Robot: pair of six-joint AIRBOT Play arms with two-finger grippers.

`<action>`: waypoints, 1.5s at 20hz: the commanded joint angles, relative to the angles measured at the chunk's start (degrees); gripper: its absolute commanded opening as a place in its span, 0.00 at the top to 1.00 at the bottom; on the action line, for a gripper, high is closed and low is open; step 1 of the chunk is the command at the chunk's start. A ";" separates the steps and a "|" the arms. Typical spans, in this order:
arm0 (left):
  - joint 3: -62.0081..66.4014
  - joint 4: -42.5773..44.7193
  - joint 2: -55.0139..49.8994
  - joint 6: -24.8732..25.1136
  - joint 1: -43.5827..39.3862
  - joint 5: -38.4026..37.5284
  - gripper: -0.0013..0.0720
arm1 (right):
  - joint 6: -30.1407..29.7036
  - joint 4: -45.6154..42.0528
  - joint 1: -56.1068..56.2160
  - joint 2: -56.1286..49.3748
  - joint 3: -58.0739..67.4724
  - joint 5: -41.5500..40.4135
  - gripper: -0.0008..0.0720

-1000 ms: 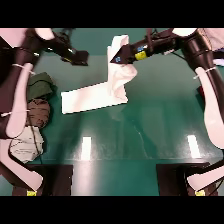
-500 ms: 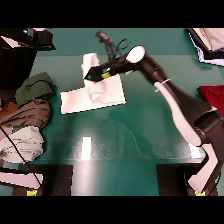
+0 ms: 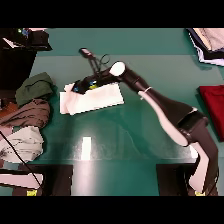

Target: Fold the shirts.

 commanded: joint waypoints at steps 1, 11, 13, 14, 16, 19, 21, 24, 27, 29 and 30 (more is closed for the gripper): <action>0.00 0.04 0.04 0.02 0.09 -0.74 0.95 | 1.31 -7.58 -8.68 5.75 -7.78 8.15 0.29; -6.08 -3.10 -0.20 0.00 -0.02 1.11 0.95 | 4.72 -1.36 -29.11 4.33 -21.38 17.66 0.03; -6.08 -3.61 -0.20 0.00 -0.02 1.22 0.95 | 4.61 0.87 -27.41 1.84 -21.38 16.70 0.03; -6.08 -3.61 -0.20 0.00 -0.02 1.20 0.95 | 4.33 2.95 -26.58 0.55 -21.38 16.31 0.03; -6.08 -3.58 -0.20 0.02 -0.02 1.20 0.95 | 2.89 8.46 -24.98 -1.51 -21.38 15.63 0.03; -6.08 -3.61 -0.20 0.04 -0.04 1.25 0.95 | 1.88 11.13 -21.97 -3.43 -19.91 13.77 0.04; -6.08 -3.61 -0.20 0.04 -0.02 1.20 0.95 | 1.90 11.06 -19.87 -4.96 -15.69 13.18 0.08; -6.08 -3.61 -0.20 0.04 -0.02 0.66 0.95 | 2.01 11.04 -17.18 -7.69 -9.51 11.39 0.13; -6.08 -3.61 -0.20 0.04 -0.04 0.11 0.95 | 1.70 11.04 -15.69 -9.22 -7.26 11.02 0.80; -6.08 -3.63 -0.20 0.07 -0.02 -0.31 0.95 | 0.04 11.02 -15.91 -8.72 -7.10 11.30 0.96; -6.08 -3.63 -0.20 0.24 -0.02 -0.72 0.95 | 0.00 10.91 -16.63 -7.98 -7.13 12.09 0.96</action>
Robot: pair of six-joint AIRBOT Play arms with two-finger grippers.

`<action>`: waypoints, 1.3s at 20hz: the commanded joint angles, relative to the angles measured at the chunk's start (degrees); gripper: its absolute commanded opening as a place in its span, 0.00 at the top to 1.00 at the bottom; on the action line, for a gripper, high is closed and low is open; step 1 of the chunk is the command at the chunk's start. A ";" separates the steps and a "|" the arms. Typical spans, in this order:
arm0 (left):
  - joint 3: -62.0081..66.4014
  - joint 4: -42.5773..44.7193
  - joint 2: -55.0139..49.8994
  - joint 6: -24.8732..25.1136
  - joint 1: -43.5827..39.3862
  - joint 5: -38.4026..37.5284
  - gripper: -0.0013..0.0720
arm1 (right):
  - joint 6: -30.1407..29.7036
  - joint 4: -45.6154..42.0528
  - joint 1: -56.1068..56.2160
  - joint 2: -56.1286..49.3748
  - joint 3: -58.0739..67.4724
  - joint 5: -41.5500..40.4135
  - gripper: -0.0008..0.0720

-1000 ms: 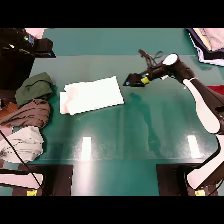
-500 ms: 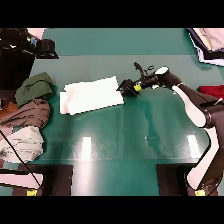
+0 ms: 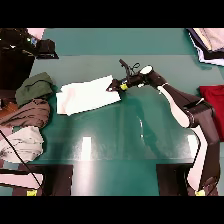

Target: Fold the shirts.

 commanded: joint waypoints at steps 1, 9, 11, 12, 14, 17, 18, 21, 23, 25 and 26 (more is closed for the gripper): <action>-0.02 -0.02 -0.02 0.61 0.02 -1.33 0.95 | -1.05 -1.18 -1.60 1.66 1.20 1.33 0.96; -0.02 -2.19 -0.02 1.03 0.00 -3.17 0.95 | 4.48 -29.14 -29.00 21.24 1.11 10.88 0.97; -0.02 -3.89 -0.02 1.01 0.00 -3.13 0.95 | 5.79 -31.39 -38.23 25.11 1.11 10.75 0.97; -0.02 -4.59 -0.02 0.98 0.00 -3.08 0.95 | 5.86 -31.56 -42.91 26.56 1.11 10.36 0.97; -0.02 -5.90 -0.02 0.79 0.00 -3.08 0.95 | 6.78 -31.56 -51.41 28.46 1.11 9.25 0.97; -0.02 -9.07 -0.02 0.70 0.00 -3.10 0.95 | 7.45 -31.47 -61.29 29.22 1.11 8.98 0.97; -0.02 -10.16 -0.02 0.31 0.00 -2.97 0.95 | 7.45 -31.43 -63.56 29.22 1.11 9.16 0.97; -0.02 -11.45 -0.02 -0.66 0.00 -2.73 0.95 | 7.45 -30.25 -67.91 29.22 1.11 9.22 0.97; -0.02 -11.45 -0.02 -0.70 0.00 -2.73 0.95 | 7.78 -29.14 -69.22 29.81 1.11 9.60 0.97; -0.02 -11.43 -0.02 -0.68 0.00 -2.64 0.95 | 7.85 -29.11 -69.92 31.52 1.11 9.33 0.97; -0.02 -11.43 -0.02 -0.66 0.00 -2.67 0.95 | 7.85 -29.57 -69.92 32.59 1.11 9.31 0.97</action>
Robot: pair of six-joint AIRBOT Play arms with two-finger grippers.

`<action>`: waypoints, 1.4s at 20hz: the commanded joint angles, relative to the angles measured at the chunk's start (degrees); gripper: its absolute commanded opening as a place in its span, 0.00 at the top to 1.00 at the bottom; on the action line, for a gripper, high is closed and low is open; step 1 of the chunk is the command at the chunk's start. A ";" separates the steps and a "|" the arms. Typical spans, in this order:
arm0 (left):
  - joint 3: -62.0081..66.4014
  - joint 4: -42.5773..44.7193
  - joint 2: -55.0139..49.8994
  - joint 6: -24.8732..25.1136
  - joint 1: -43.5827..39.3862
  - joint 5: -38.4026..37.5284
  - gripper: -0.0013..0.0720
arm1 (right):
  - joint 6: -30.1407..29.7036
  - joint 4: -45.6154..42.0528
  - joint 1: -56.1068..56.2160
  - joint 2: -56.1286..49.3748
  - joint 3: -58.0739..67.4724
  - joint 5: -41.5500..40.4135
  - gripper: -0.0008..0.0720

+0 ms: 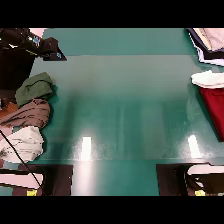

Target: Fold the shirts.

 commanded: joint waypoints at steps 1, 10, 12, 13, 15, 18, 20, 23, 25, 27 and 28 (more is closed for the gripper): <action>-0.02 -0.50 -0.02 -0.11 0.00 0.13 0.95 | 0.24 -1.22 -1.75 2.93 0.07 0.11 0.97; -0.02 -0.48 -0.02 3.41 0.00 0.11 0.95 | 8.90 -22.27 -1.75 8.04 0.07 12.61 0.96; -0.02 -0.50 -0.02 3.45 0.00 0.07 0.95 | 9.70 -27.10 -1.75 7.76 -0.17 16.33 0.95; -0.02 -0.48 -0.02 3.63 0.00 -0.02 0.95 | 9.88 -29.68 -1.75 8.11 -1.29 16.90 0.70; -0.02 -0.48 -0.02 4.02 0.00 -0.04 0.95 | 9.84 -34.71 -1.77 9.20 -4.96 17.22 0.27; -0.02 -0.48 -0.02 4.07 0.00 -0.07 0.95 | 10.10 -36.24 -2.69 10.71 -10.62 17.38 0.31; -0.02 -0.50 -0.02 4.07 0.00 -0.07 0.95 | 11.26 -35.04 -2.89 11.04 -11.72 17.40 0.43; -0.02 -0.50 -0.02 4.02 0.02 0.44 0.95 | 12.28 -23.50 -2.62 11.02 -9.51 16.90 0.43; -0.02 -0.50 -0.02 3.87 0.02 0.24 0.95 | 12.28 -14.38 -1.14 11.04 -6.60 16.94 0.43; -0.02 -0.50 -0.02 3.87 0.02 1.11 0.95 | 12.31 -7.23 1.68 11.04 -3.21 17.40 0.43; -0.02 -0.50 -0.02 3.87 0.02 1.79 0.95 | 12.28 -4.74 3.52 11.04 -1.73 17.53 0.43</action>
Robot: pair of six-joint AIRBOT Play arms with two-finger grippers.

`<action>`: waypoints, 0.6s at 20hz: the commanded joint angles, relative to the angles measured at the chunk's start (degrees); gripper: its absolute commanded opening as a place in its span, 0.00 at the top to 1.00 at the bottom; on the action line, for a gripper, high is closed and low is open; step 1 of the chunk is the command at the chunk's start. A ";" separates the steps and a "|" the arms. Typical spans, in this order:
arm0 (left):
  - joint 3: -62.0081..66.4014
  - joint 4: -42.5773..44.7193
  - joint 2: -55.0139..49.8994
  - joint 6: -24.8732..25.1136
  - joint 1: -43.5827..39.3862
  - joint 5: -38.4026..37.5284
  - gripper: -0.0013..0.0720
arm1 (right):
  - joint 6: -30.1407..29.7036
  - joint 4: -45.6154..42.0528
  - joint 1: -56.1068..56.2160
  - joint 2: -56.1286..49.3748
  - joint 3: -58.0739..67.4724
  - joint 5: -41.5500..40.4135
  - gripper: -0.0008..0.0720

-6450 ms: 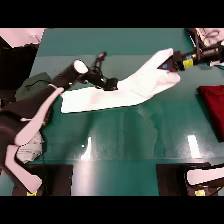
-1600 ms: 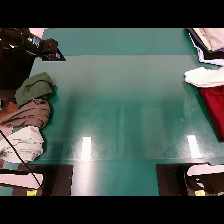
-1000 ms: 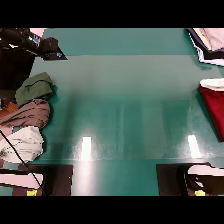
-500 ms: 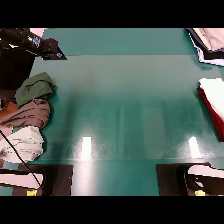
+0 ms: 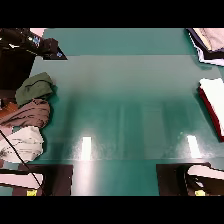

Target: Fold the shirts.

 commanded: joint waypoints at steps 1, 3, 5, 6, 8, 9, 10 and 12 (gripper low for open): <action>-0.02 0.02 -0.02 -0.11 0.02 1.99 0.95 | 0.26 12.81 5.49 0.07 4.98 0.55 0.43; -0.02 0.02 -0.02 -0.11 0.02 3.52 0.95 | 0.22 13.51 10.84 0.04 7.65 0.83 0.66; -0.02 0.02 -0.02 -0.11 0.02 5.25 0.95 | 0.15 13.46 16.46 0.04 9.53 0.83 0.96; -0.02 0.02 -0.02 -0.11 0.02 5.99 0.95 | 0.17 13.46 18.99 0.04 10.23 0.79 0.96; -0.02 0.02 -0.02 -0.11 0.02 6.88 0.95 | 0.15 13.40 24.33 0.04 11.39 0.59 0.96; -0.02 0.02 -0.02 -0.11 0.02 7.34 0.95 | 0.15 13.18 26.53 0.04 11.72 0.48 0.96; -0.02 0.02 -0.02 -0.11 0.02 7.63 0.95 | 0.15 13.11 28.63 0.04 11.72 0.24 0.96; -0.02 0.02 -0.02 -0.11 0.02 7.58 0.95 | 0.15 13.05 31.85 0.02 11.65 0.26 0.96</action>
